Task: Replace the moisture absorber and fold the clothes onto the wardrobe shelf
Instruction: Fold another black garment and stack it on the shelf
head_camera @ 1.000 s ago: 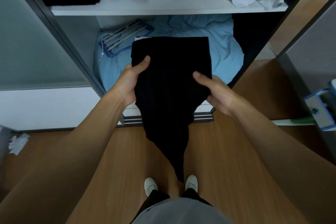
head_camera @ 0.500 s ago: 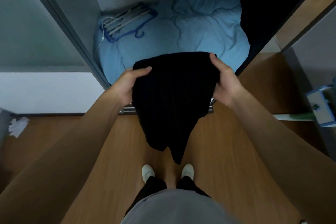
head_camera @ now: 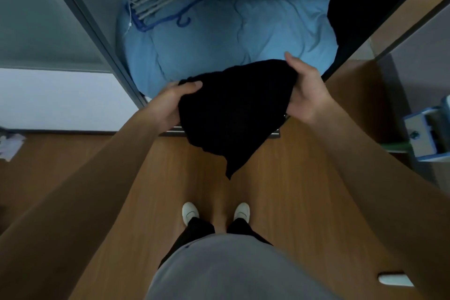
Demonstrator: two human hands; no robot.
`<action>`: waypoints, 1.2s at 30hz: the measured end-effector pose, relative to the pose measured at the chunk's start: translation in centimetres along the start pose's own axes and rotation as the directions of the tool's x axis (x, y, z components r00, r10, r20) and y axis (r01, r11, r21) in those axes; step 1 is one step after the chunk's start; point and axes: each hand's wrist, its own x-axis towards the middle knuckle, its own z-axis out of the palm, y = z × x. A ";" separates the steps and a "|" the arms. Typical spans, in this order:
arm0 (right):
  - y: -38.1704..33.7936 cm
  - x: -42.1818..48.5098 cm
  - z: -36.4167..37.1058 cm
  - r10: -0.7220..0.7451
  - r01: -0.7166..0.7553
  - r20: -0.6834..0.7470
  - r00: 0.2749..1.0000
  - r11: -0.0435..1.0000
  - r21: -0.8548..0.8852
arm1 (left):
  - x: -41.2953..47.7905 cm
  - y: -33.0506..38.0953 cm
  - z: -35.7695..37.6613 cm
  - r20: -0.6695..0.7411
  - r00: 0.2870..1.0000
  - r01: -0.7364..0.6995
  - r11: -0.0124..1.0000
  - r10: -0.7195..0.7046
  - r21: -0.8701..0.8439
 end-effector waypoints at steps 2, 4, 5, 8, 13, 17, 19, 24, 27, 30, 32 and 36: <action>1.9 -0.4 -1.2 0.025 -0.025 0.010 1.000 1.000 -0.019 | 0.4 0.7 0.9 0.003 1.000 0.000 0.995 0.001 -0.104; 4.3 -0.8 -1.1 0.116 -0.113 0.016 0.993 0.982 -0.149 | 0.6 1.0 1.0 -0.011 1.000 0.020 0.989 -0.022 -0.150; 5.1 -0.8 -0.8 0.110 -0.104 0.022 0.994 0.978 -0.183 | 0.7 0.9 0.8 -0.032 0.999 0.032 0.987 -0.037 -0.157; 5.2 -0.1 0.2 -0.018 0.021 0.023 1.000 0.990 -0.139 | 0.6 -0.1 -0.6 -0.103 0.993 0.042 0.979 -0.063 -0.197; 4.4 0.2 1.1 0.080 -0.080 -0.017 0.997 0.997 -0.023 | -0.9 -4.5 -2.3 0.058 0.992 0.115 0.986 -0.109 -0.120; 3.3 0.2 -0.4 0.170 -0.171 -0.023 0.985 0.985 -0.035 | 0.1 -4.0 -0.4 -0.068 0.998 0.000 0.974 0.016 0.228; 3.1 -0.2 -2.2 0.124 -0.127 0.031 0.992 0.986 0.104 | 0.7 -3.4 0.7 -0.150 0.988 -0.013 0.975 0.047 0.222; 7.1 -1.2 -3.9 0.107 -0.110 0.032 0.994 0.986 0.126 | 1.1 -1.2 3.0 -0.078 0.996 -0.031 0.999 0.032 0.013; 8.0 -1.5 -2.6 0.182 -0.185 0.093 0.979 0.982 0.023 | 0.9 -0.7 3.4 -0.109 0.994 0.022 1.000 -0.021 0.001; 6.7 -1.0 -1.8 0.105 -0.103 0.139 0.985 0.995 -0.018 | 0.6 -0.3 1.9 -0.163 0.983 0.073 0.993 -0.087 -0.089; 5.7 -0.9 -1.5 0.011 -0.025 0.163 0.987 0.996 0.088 | 0.5 -0.3 0.0 -0.144 0.986 0.051 0.979 -0.080 -0.196; 5.8 -0.6 -0.5 -0.008 0.003 0.152 0.988 0.999 0.034 | -0.2 -2.0 -1.3 -0.020 0.994 0.103 0.962 -0.112 -0.253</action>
